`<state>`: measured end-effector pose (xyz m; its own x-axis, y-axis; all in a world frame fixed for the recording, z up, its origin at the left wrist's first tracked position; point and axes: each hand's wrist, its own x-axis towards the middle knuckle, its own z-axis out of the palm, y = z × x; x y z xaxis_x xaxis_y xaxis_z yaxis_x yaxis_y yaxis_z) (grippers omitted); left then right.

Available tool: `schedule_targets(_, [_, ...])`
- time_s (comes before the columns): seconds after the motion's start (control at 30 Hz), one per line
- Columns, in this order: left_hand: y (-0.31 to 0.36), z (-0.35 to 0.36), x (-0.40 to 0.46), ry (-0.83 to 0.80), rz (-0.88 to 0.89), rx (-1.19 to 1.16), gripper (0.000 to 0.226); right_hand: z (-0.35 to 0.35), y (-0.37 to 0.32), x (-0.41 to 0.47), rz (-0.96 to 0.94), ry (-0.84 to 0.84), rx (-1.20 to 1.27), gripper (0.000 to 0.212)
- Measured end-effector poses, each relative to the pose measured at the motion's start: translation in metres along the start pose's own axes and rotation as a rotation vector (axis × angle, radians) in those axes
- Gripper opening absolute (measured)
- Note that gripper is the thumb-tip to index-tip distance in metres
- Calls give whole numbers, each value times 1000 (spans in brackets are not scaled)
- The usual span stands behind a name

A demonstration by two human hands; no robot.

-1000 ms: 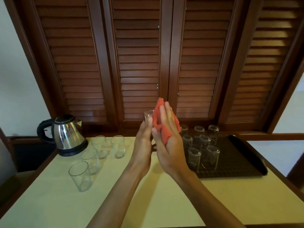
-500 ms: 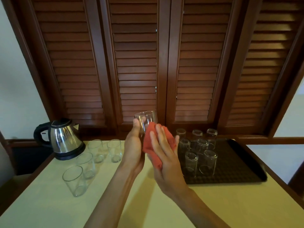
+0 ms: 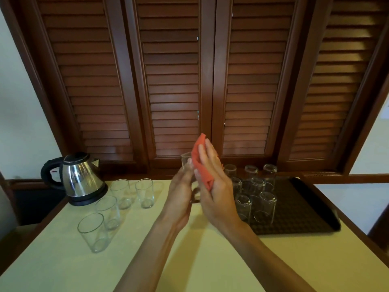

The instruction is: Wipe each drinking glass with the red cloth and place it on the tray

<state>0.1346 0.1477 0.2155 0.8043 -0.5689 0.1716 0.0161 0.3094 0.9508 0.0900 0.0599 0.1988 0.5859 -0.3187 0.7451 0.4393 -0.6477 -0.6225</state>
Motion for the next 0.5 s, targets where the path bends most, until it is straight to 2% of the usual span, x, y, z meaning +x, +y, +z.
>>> schedule_targets(0.03, [4,-3,4,8,6,-13,45,2,5,-7,-52,-25,-30,52])
schedule_targets(0.1, [11,-7,12,57,12,-72,53,3,14,-26,-34,-69,63,52])
schedule_targets(0.17, [8,-5,14,73,6,-71,59,1,14,-20,77,-57,177,51])
schedule_targets(0.23, [1,1,10,34,-43,-34,55,-5,11,4,179,25,166,50])
schedule_targets(0.3, [1,3,11,9,-80,22,48,-8,5,15,110,36,74,50])
schedule_targets(0.37, [11,-3,17,21,-61,35,49,-2,6,-4,-12,-22,10,51])
schedule_targets(0.43, [22,-8,23,55,-38,-22,53,4,8,-33,-69,-68,77,50])
schedule_targets(0.5, [21,-6,22,51,-34,18,53,2,5,-27,78,-20,266,50])
